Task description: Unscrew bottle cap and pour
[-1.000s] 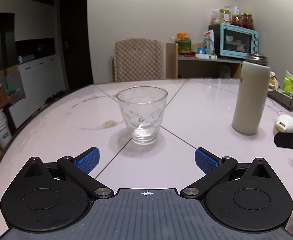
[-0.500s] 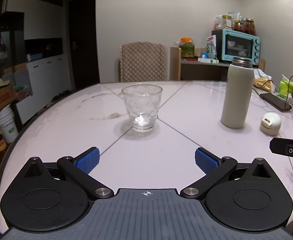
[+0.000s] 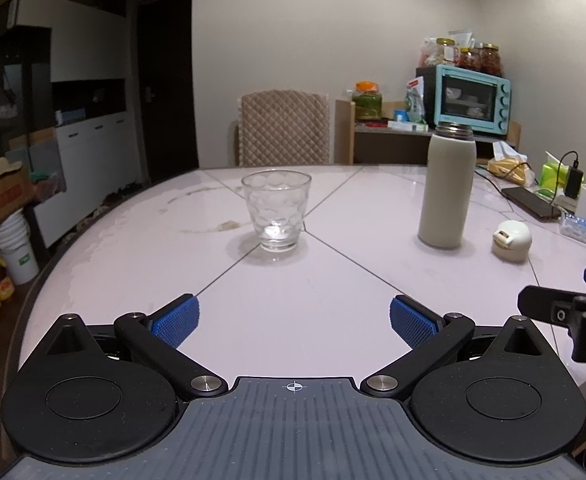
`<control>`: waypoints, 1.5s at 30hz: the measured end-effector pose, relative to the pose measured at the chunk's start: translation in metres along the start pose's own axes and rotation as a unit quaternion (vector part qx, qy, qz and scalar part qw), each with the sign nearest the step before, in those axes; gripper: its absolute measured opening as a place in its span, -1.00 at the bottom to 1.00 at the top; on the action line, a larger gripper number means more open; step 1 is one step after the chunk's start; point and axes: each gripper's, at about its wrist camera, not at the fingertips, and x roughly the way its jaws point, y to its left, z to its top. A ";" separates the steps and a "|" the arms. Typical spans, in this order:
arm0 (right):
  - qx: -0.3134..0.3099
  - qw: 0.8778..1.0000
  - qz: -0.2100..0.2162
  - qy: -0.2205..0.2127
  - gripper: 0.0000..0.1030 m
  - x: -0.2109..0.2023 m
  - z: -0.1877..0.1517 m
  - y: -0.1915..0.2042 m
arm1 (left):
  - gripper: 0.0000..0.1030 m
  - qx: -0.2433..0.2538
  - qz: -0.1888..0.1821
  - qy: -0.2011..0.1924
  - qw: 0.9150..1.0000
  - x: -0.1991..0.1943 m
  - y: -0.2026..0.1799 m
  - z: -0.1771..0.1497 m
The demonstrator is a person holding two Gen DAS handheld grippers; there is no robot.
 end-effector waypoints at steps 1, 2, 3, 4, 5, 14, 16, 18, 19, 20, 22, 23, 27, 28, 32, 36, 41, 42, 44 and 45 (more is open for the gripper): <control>0.000 1.000 0.000 0.000 1.00 -0.003 -0.001 0.000 | 1.00 -0.002 -0.001 0.000 1.000 -0.003 0.000 0.000; 0.001 1.000 -0.001 -0.001 1.00 -0.007 -0.002 0.000 | 1.00 -0.003 -0.001 0.000 1.000 -0.005 0.000 0.000; 0.002 1.000 -0.003 -0.003 1.00 -0.010 -0.003 -0.001 | 1.00 -0.004 -0.001 0.000 1.000 -0.007 0.000 -0.001; 0.002 1.000 -0.005 -0.004 1.00 -0.012 -0.003 -0.002 | 1.00 -0.003 -0.001 -0.001 1.000 -0.010 -0.001 -0.001; 0.003 1.000 -0.006 -0.006 1.00 -0.015 -0.003 -0.002 | 1.00 -0.004 0.000 -0.002 1.000 -0.014 -0.001 -0.001; -0.002 1.000 -0.010 -0.007 1.00 -0.035 -0.013 -0.004 | 1.00 -0.013 0.002 0.000 1.000 -0.030 -0.010 -0.007; -0.003 1.000 -0.013 -0.008 1.00 -0.038 -0.013 -0.004 | 1.00 -0.013 0.001 0.000 1.000 -0.032 -0.013 -0.009; -0.004 1.000 -0.015 -0.009 1.00 -0.040 -0.014 -0.005 | 1.00 -0.012 0.002 -0.002 1.000 -0.034 -0.015 -0.010; -0.004 1.000 -0.015 -0.009 1.00 -0.043 -0.015 -0.006 | 1.00 -0.012 0.001 -0.003 1.000 -0.035 -0.017 -0.010; -0.003 1.000 -0.015 -0.009 1.00 -0.044 -0.015 -0.007 | 1.00 -0.012 0.001 -0.003 1.000 -0.036 -0.018 -0.011; -0.004 1.000 -0.015 -0.010 1.00 -0.045 -0.015 -0.007 | 1.00 -0.014 0.000 -0.003 1.000 -0.038 -0.021 -0.012; -0.003 1.000 -0.016 -0.010 1.00 -0.046 -0.016 -0.007 | 1.00 -0.015 -0.002 -0.002 1.000 -0.038 -0.022 -0.012; 0.002 1.000 -0.017 -0.009 1.00 -0.047 -0.017 -0.010 | 1.00 -0.020 -0.007 -0.001 1.000 -0.041 -0.024 -0.015; 0.002 1.000 -0.017 -0.008 1.00 -0.047 -0.018 -0.011 | 1.00 -0.021 -0.008 -0.001 1.000 -0.041 -0.024 -0.015; 0.002 1.000 -0.018 -0.007 1.00 -0.048 -0.019 -0.011 | 1.00 -0.020 -0.007 -0.002 1.000 -0.043 -0.025 -0.015; 0.002 1.000 -0.018 -0.006 1.00 -0.048 -0.018 -0.011 | 1.00 -0.020 -0.005 -0.006 1.000 -0.045 -0.024 -0.014; 0.002 1.000 -0.016 -0.005 1.00 -0.049 -0.019 -0.010 | 1.00 -0.021 -0.001 -0.009 1.000 -0.047 -0.022 -0.013; 0.002 1.000 -0.016 -0.005 1.00 -0.049 -0.019 -0.010 | 1.00 -0.021 -0.002 -0.009 1.000 -0.048 -0.022 -0.012; 0.001 1.000 -0.017 -0.005 1.00 -0.049 -0.019 -0.010 | 1.00 -0.022 -0.004 -0.008 1.000 -0.048 -0.022 -0.012; 0.001 1.000 -0.018 -0.005 1.00 -0.049 -0.020 -0.011 | 1.00 -0.021 -0.005 -0.008 1.000 -0.047 -0.022 -0.012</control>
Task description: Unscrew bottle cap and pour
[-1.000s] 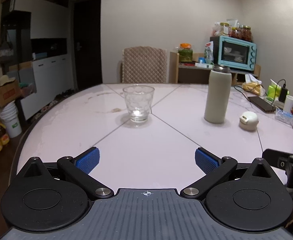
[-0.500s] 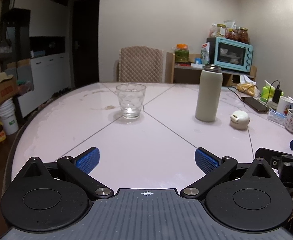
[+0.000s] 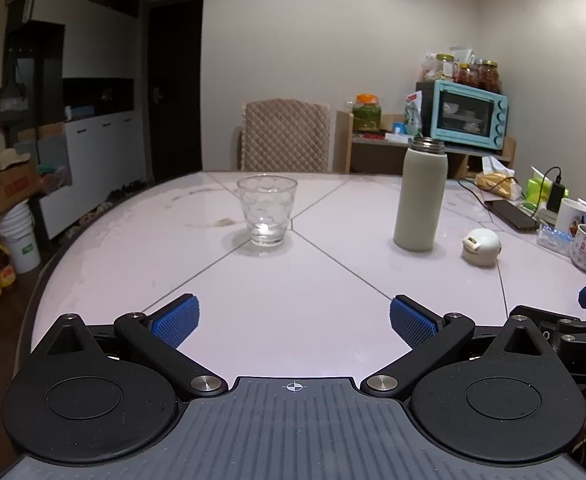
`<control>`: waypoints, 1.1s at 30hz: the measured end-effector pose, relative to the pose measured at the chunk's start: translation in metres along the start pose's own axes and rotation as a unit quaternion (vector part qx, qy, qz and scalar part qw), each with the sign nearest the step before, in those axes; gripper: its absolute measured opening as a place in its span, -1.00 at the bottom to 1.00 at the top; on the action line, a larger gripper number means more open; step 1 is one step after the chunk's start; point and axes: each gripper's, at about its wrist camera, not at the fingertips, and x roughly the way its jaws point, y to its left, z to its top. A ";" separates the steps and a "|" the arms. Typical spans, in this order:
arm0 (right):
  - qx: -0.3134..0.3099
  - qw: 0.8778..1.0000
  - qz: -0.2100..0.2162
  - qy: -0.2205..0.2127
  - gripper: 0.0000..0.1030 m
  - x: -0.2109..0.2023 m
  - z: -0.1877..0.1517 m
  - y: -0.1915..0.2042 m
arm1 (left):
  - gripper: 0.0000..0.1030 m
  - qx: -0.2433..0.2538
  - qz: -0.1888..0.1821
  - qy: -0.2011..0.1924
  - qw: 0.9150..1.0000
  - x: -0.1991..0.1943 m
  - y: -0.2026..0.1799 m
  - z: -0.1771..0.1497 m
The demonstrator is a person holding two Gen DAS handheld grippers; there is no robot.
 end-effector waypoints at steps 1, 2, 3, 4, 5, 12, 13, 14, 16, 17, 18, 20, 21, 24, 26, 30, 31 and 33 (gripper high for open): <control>0.000 1.000 0.000 0.001 1.00 0.000 0.000 0.000 | 1.00 0.000 -0.001 0.000 1.000 0.000 0.000 0.000; 0.000 1.000 0.000 0.001 1.00 0.000 0.000 0.000 | 1.00 0.001 -0.002 0.000 1.000 0.000 -0.001 0.000; 0.000 1.000 -0.001 0.002 1.00 0.000 0.000 -0.001 | 1.00 0.001 -0.002 0.000 1.000 0.000 -0.001 0.000; -0.001 1.000 -0.001 0.002 1.00 0.000 0.000 -0.001 | 1.00 0.002 -0.003 0.000 1.000 0.000 -0.001 -0.001; -0.001 1.000 -0.001 0.003 1.00 0.000 -0.001 -0.001 | 1.00 0.002 -0.003 0.000 1.000 0.000 -0.002 -0.001; -0.002 1.000 -0.001 0.007 1.00 0.001 -0.002 0.000 | 1.00 0.003 -0.010 0.001 1.000 0.000 -0.004 -0.001; -0.002 1.000 -0.001 0.007 1.00 0.001 -0.002 0.000 | 1.00 0.003 -0.010 0.001 1.000 0.000 -0.004 -0.001; -0.003 1.000 -0.001 0.007 1.00 0.001 -0.002 0.000 | 1.00 0.004 -0.011 0.001 1.000 0.000 -0.004 -0.001; -0.003 1.000 -0.002 0.008 1.00 0.002 -0.001 0.000 | 1.00 0.004 -0.012 0.001 1.000 -0.001 -0.004 -0.001; -0.004 1.000 -0.002 0.008 1.00 0.002 -0.001 0.000 | 1.00 0.004 -0.013 0.001 1.000 -0.001 -0.005 -0.001; -0.004 1.000 -0.002 0.008 1.00 0.002 -0.001 0.000 | 1.00 0.003 -0.015 0.001 1.000 0.000 -0.005 -0.001; -0.005 1.000 -0.003 0.009 1.00 0.002 -0.002 0.000 | 1.00 0.003 -0.017 0.002 1.000 0.000 -0.006 -0.001; -0.005 1.000 -0.003 0.009 1.00 0.002 -0.002 0.000 | 1.00 0.004 -0.017 0.002 1.000 0.000 -0.006 -0.001; -0.004 1.000 -0.004 0.010 1.00 0.003 -0.002 -0.001 | 1.00 0.004 -0.019 0.002 1.000 -0.001 -0.006 0.000; -0.004 1.000 -0.005 0.011 1.00 0.004 -0.001 -0.001 | 1.00 0.003 -0.021 0.003 1.000 -0.001 -0.006 0.000; -0.004 1.000 -0.006 0.011 1.00 0.004 -0.001 -0.001 | 1.00 0.002 -0.022 0.002 1.000 -0.001 -0.005 -0.001; -0.004 1.000 -0.006 0.011 1.00 0.004 -0.001 -0.001 | 1.00 0.002 -0.022 0.002 1.000 -0.001 -0.005 -0.001; -0.004 1.000 -0.007 0.011 1.00 0.004 -0.001 -0.001 | 1.00 0.002 -0.022 0.002 1.000 -0.001 -0.005 -0.001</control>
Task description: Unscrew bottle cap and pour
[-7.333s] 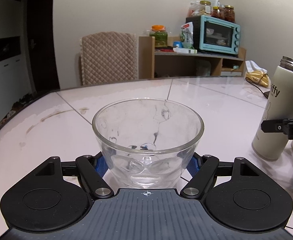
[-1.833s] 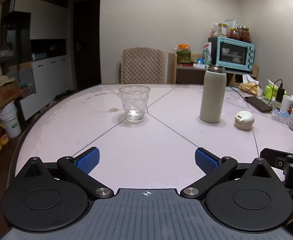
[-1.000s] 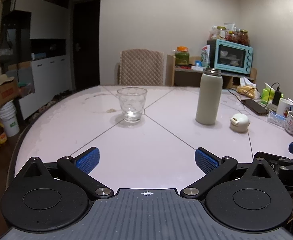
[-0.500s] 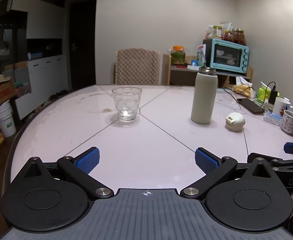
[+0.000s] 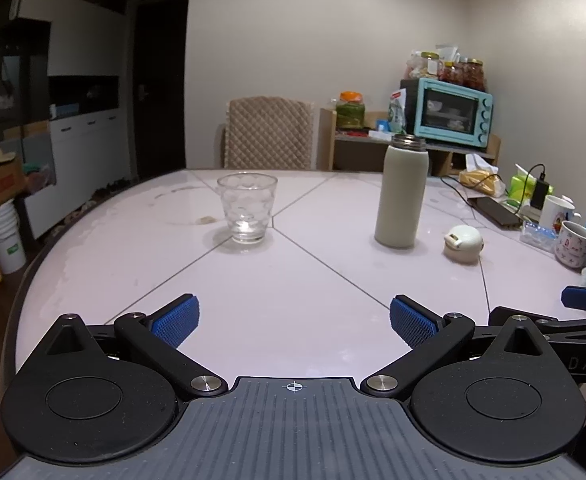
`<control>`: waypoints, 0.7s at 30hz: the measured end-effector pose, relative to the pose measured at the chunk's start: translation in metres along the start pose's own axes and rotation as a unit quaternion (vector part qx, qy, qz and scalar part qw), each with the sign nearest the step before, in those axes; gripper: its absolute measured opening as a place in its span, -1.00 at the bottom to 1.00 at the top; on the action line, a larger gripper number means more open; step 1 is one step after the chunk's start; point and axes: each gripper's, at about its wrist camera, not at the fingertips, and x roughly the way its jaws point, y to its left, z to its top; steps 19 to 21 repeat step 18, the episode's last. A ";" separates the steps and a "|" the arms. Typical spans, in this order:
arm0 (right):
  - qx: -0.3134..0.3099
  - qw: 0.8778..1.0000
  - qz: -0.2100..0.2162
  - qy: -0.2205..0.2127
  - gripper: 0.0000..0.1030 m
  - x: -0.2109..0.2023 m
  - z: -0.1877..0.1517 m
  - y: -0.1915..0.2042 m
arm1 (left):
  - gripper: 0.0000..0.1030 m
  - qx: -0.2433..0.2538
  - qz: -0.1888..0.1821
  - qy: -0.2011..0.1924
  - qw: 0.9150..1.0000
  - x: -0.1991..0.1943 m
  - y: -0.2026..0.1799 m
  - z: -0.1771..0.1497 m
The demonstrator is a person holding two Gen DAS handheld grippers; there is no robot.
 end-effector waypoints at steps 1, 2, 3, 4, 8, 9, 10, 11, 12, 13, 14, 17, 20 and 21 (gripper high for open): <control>0.000 1.000 0.000 0.000 1.00 0.000 0.000 0.000 | 1.00 0.000 0.000 0.000 1.000 0.000 0.000 0.000; 0.000 1.000 0.000 0.000 1.00 0.000 0.000 0.000 | 1.00 0.000 0.000 0.000 1.000 0.000 0.000 0.000; 0.000 1.000 0.001 0.000 1.00 0.000 -0.001 -0.001 | 1.00 0.000 0.000 -0.001 1.000 0.000 0.000 0.000; -0.001 1.000 0.001 0.000 1.00 -0.001 -0.001 -0.001 | 1.00 -0.001 0.000 -0.001 1.000 0.000 0.000 0.000; -0.001 1.000 0.000 -0.001 1.00 -0.001 0.000 -0.002 | 1.00 0.000 -0.004 -0.001 1.000 0.000 0.000 0.000; 0.000 1.000 0.000 -0.001 1.00 -0.001 0.000 -0.002 | 1.00 -0.001 -0.005 -0.002 1.000 0.000 0.000 0.000; 0.000 1.000 0.000 -0.001 1.00 -0.001 0.000 -0.003 | 1.00 -0.001 -0.005 -0.003 1.000 0.000 0.000 0.000; 0.000 1.000 0.000 -0.001 1.00 -0.001 0.000 -0.003 | 1.00 0.000 -0.006 -0.003 1.000 -0.001 0.000 0.000; 0.000 1.000 0.000 -0.001 1.00 -0.001 -0.001 -0.003 | 1.00 -0.001 -0.007 -0.004 1.000 -0.001 0.000 0.000; 0.000 1.000 0.000 -0.001 1.00 -0.001 -0.001 -0.003 | 1.00 -0.001 -0.008 -0.004 1.000 -0.001 0.000 -0.001; 0.000 1.000 0.000 -0.001 1.00 -0.001 -0.001 -0.003 | 1.00 -0.001 -0.009 -0.005 1.000 -0.002 0.000 -0.001; 0.000 1.000 -0.001 -0.001 1.00 -0.001 -0.001 -0.003 | 1.00 0.001 -0.010 -0.007 1.000 -0.003 0.000 -0.001; 0.001 1.000 -0.001 -0.001 1.00 -0.001 -0.001 -0.004 | 1.00 0.001 -0.010 -0.008 1.000 -0.003 0.000 -0.001; 0.001 1.000 -0.001 -0.001 1.00 -0.001 -0.001 -0.004 | 1.00 0.001 -0.010 -0.008 1.000 -0.003 0.000 -0.001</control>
